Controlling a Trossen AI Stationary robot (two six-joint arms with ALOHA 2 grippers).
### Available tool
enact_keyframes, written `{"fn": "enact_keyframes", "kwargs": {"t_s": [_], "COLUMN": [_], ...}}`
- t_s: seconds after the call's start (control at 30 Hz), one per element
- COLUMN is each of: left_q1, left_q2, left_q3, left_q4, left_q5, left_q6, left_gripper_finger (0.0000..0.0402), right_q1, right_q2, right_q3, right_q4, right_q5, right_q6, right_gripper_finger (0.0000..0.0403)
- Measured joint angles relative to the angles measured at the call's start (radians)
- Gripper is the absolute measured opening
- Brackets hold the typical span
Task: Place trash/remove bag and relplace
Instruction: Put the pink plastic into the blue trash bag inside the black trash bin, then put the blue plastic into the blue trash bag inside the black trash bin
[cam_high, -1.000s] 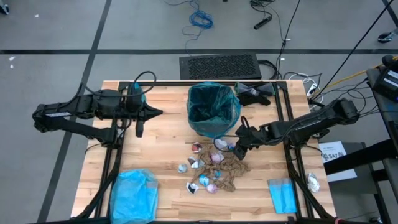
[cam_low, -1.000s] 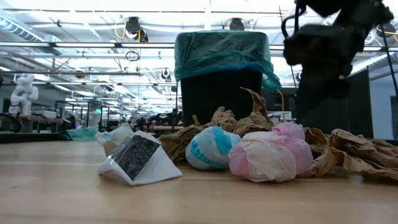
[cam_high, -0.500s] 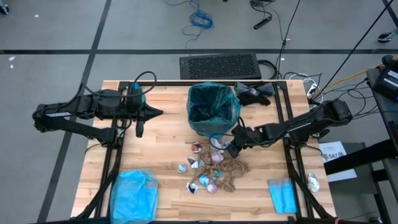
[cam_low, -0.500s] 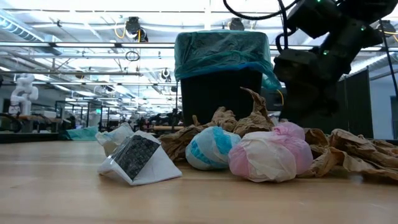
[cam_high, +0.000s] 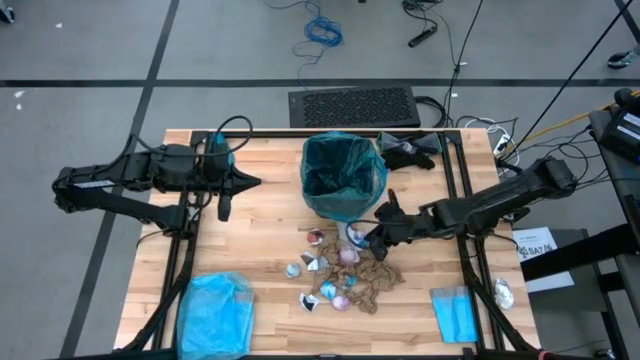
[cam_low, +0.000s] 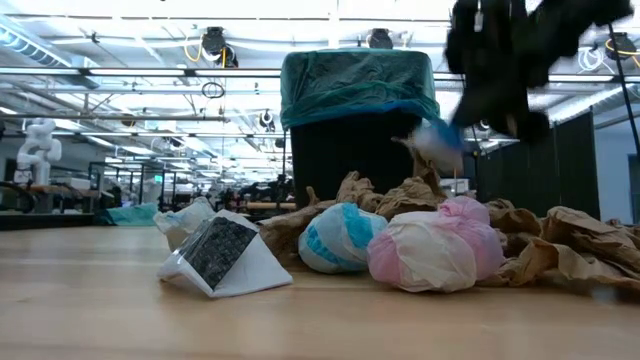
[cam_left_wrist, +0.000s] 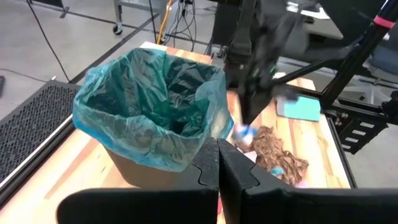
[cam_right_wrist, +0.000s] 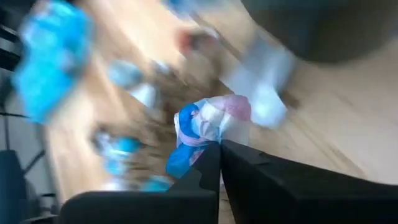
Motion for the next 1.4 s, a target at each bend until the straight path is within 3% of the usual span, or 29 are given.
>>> {"fn": "enact_keyframes", "kwargs": {"t_s": [0.2, 0.4, 0.53, 0.67, 0.83, 1.0, 1.17, 1.4], "left_q1": [0.0, 0.0, 0.0, -0.01, -0.037, -0.075, -0.146, -0.218], "left_q2": [0.026, 0.091, 0.15, 0.21, 0.267, 0.329, 0.441, 0.608], "left_q3": [-0.001, -0.001, -0.001, -0.002, -0.002, -0.002, -0.002, -0.014], "left_q4": [0.001, 0.004, 0.005, 0.003, 0.004, 0.005, 0.005, 0.005], "left_q5": [0.0, 0.03, 0.088, 0.138, 0.2, 0.244, 0.247, 0.249], "left_q6": [0.0, -0.001, -0.001, 0.002, 0.033, 0.035, 0.087, 0.07], "left_gripper_finger": [0.0, 0.0, 0.0, 0.0001, 0.0027, 0.0072, 0.011, 0.0123], "right_q1": [0.002, -0.159, -0.298, -0.401, -0.459, -0.496, -0.478, -0.405], "right_q2": [-0.054, -0.014, 0.033, 0.079, 0.09, 0.074, 0.012, -0.106], "right_q3": [0.277, 0.441, 0.44, 0.44, 0.441, 0.441, 0.441, 0.441], "right_q4": [-0.154, -0.251, -0.272, -0.242, -0.12, -0.092, -0.09, -0.194], "right_q5": [0.172, 0.217, 0.148, -0.031, -0.193, -0.304, -0.277, -0.158], "right_q6": [-0.187, -0.392, -0.414, -0.509, -0.598, -0.559, -0.553, -0.528], "right_gripper_finger": [0.0, 0.0, 0.0, 0.0023, 0.0114, 0.0217, 0.0248, 0.0214]}}
